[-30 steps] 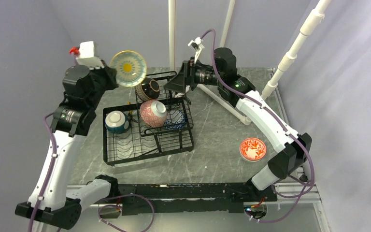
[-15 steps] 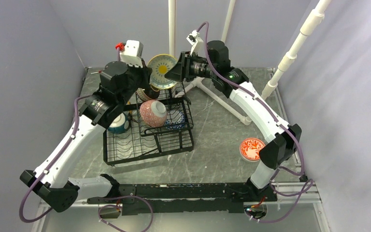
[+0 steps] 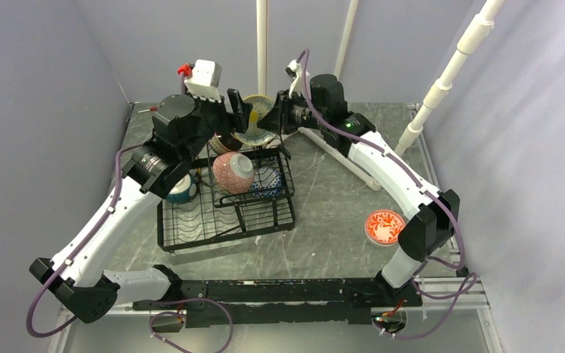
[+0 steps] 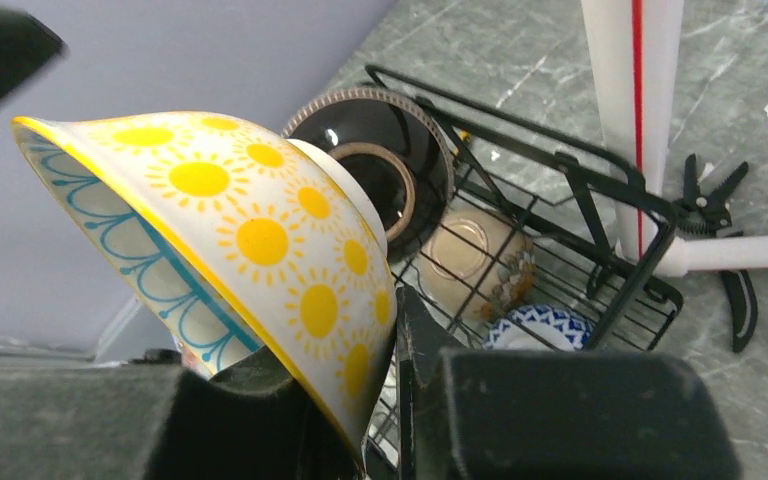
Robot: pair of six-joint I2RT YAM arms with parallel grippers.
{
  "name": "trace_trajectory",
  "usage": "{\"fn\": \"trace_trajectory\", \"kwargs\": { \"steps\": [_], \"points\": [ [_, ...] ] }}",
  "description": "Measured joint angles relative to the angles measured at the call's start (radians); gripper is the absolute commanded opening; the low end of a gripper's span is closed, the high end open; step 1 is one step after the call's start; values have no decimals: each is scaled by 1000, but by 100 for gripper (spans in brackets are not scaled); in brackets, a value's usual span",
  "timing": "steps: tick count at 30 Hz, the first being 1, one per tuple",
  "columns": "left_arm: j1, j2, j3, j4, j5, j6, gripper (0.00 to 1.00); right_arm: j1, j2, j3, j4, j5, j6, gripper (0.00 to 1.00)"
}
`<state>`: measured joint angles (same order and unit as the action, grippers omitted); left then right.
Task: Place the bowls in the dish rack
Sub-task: Turn the bowl upside down on the dish rack.
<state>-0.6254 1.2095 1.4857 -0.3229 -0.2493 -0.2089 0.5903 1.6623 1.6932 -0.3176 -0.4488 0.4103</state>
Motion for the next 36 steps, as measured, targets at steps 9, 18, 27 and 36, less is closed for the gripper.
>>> {"fn": "trace_trajectory", "kwargs": {
  "steps": [9, 18, 27, 36],
  "points": [
    [9, -25, -5, -11, 232, -62, 94, -55, -79, -95, 51, -84, -97, 0],
    [148, -28, -3, -56, 620, -136, 92, -101, -172, -95, 95, -306, -171, 0],
    [214, 13, 6, -23, 937, -227, 83, -103, -172, -88, 76, -391, -184, 0],
    [202, 67, 33, -21, 956, -243, 79, -107, -136, -58, 35, -401, -177, 0]
  ]
}}
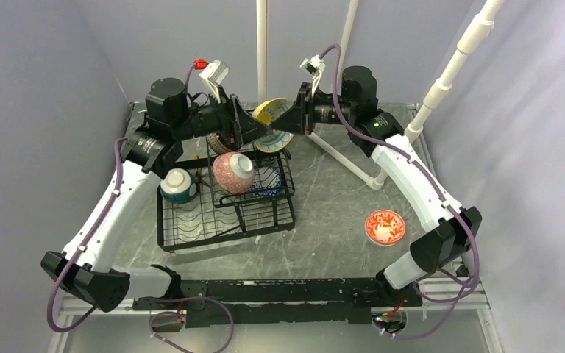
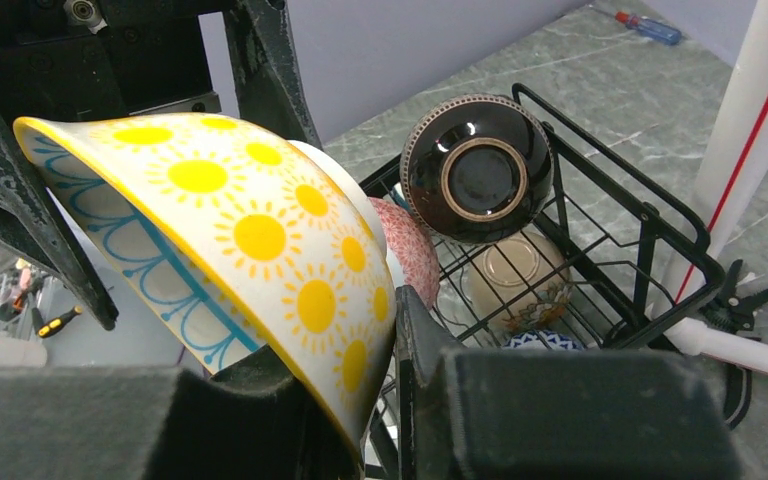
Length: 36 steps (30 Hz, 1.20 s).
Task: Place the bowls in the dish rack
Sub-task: Turn the bowl upside down on the dish rack.
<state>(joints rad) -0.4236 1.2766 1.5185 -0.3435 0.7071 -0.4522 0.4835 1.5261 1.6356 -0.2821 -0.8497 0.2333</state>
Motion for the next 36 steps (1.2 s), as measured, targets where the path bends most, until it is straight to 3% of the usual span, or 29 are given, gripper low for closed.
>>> {"fn": "trace_trajectory", "kwargs": {
  "steps": [4, 9, 13, 16, 20, 27, 36],
  "points": [
    [-13, 18, 13, -18, -25, 6, 71, 2, 16, 9, -11, -10, 5, 0],
    [-21, 26, 27, -44, -57, 28, 34, 2, 29, 10, -20, -6, 12, 1],
    [-23, 26, 27, -50, -72, 31, 21, 2, 30, 10, -24, 0, 11, 20],
    [-25, 26, 27, -49, -92, 31, 4, 2, 30, 10, -24, 4, 15, 39],
    [-25, 25, 26, -71, -151, 19, 3, 3, 29, 7, -18, 21, 13, 49],
    [-13, 21, 14, -122, -266, 17, 3, -6, 26, -38, 32, 28, 39, 54],
    [26, -53, -2, -183, -417, 31, 3, -7, 26, -61, 116, -10, 103, 72]
  ]
}}
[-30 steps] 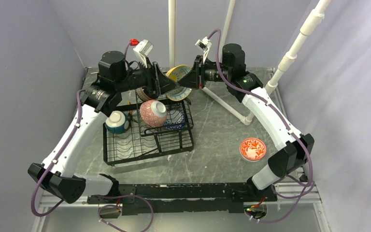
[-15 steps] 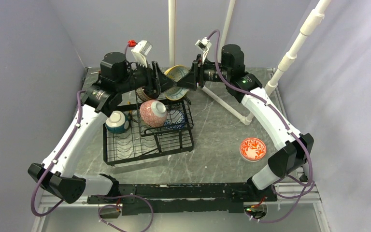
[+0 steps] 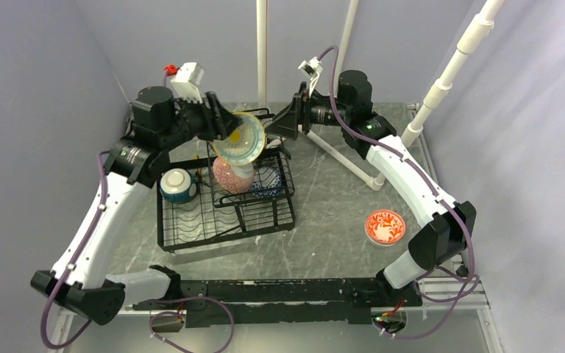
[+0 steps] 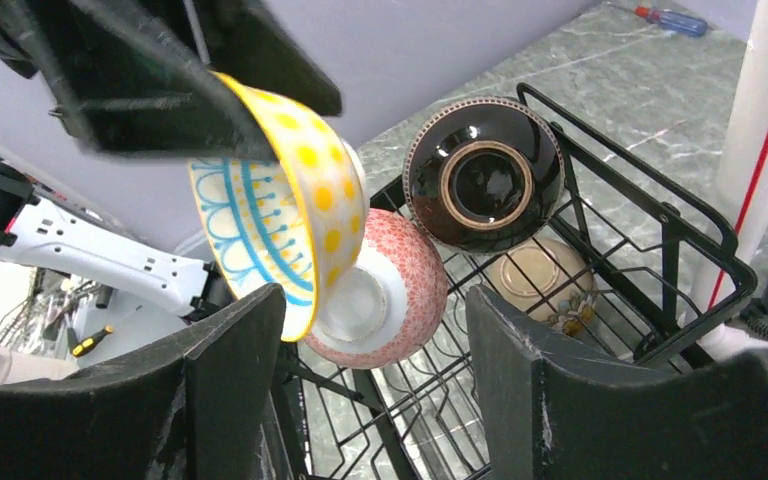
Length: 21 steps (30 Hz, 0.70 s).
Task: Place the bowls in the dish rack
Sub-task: Turn the bowl upside down on the dish rack.
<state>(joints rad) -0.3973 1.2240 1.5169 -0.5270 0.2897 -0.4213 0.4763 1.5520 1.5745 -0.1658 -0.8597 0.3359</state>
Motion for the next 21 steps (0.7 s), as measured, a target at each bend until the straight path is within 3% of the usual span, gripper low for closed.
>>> {"fn": "trace_trajectory", "kwargs": {
  "steps": [8, 16, 21],
  "points": [
    [17, -111, -24, -66, -111, 63, 3, 0, 1, -16, 65, -42, 51, 74],
    [17, -108, -70, -57, -118, 65, 3, 2, 26, -27, 121, -82, 114, 88],
    [13, -65, -78, -53, -159, 71, 3, 19, 25, -35, 137, -60, 129, 92]
  ]
}}
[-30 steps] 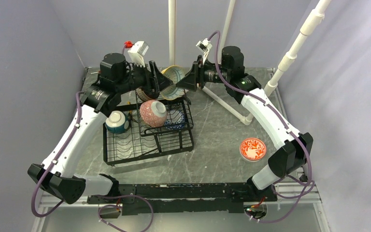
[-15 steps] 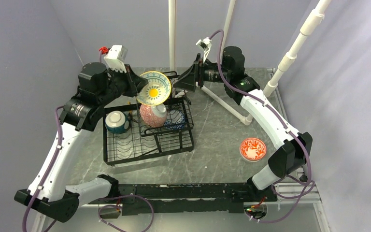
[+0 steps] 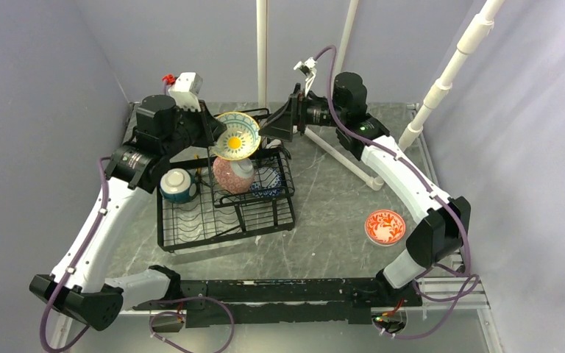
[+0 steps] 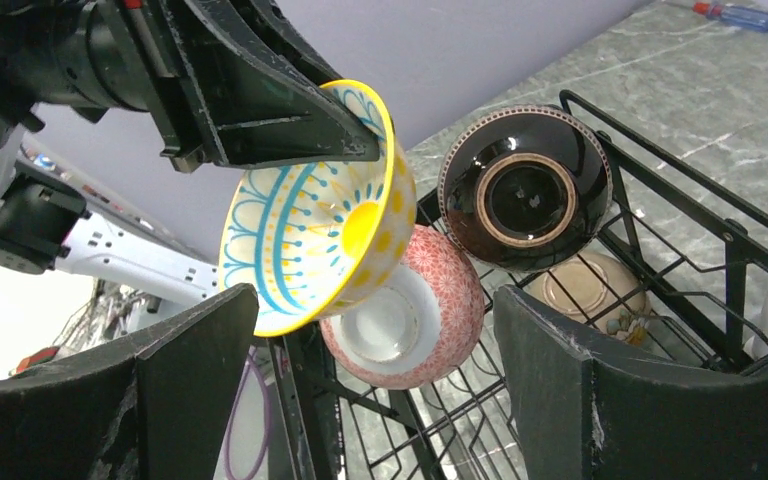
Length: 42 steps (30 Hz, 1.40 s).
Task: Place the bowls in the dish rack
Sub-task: Turn the bowl upside down on the dish rack.
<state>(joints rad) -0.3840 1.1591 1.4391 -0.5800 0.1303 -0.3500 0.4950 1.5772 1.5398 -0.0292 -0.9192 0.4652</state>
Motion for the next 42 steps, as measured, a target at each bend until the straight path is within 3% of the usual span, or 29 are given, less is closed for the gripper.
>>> {"fn": "trace_trajectory", "kwargs": {
  "steps": [4, 7, 11, 13, 15, 20, 23, 27, 32, 36, 42],
  "points": [
    [-28, 9, -9, 46, -54, 13, 3, 39, 8, 44, -97, 86, -5, 89],
    [-72, 20, -9, 82, -86, 26, 3, 70, 45, 135, -210, 184, -12, 78],
    [-107, 44, -8, 121, -100, 42, 3, 82, 65, 160, -280, 253, -13, 46],
    [-118, 58, -8, 134, -102, 48, 4, 80, 72, 158, -295, 263, -8, 25],
    [-125, 74, -8, 138, -106, 57, 18, 77, 74, 156, -306, 274, 0, 2],
    [-142, 98, 5, 179, -122, 49, 69, 72, 107, 153, -367, 333, -35, 0],
    [-131, 97, 16, 175, -100, 35, 91, 47, 109, 145, -380, 319, -58, 0],
    [-122, 100, 55, 141, -39, -22, 94, -1, 75, 79, -312, 297, -80, 0],
    [-41, 109, 69, 139, 156, -166, 94, -44, 17, 5, -228, 257, -98, 0],
    [14, 116, 20, 190, 315, -304, 94, -45, -18, 1, -159, 218, -103, 0],
    [7, 136, -17, 263, 470, -429, 94, -42, -37, 1, -96, 177, -97, 0]
  ]
}}
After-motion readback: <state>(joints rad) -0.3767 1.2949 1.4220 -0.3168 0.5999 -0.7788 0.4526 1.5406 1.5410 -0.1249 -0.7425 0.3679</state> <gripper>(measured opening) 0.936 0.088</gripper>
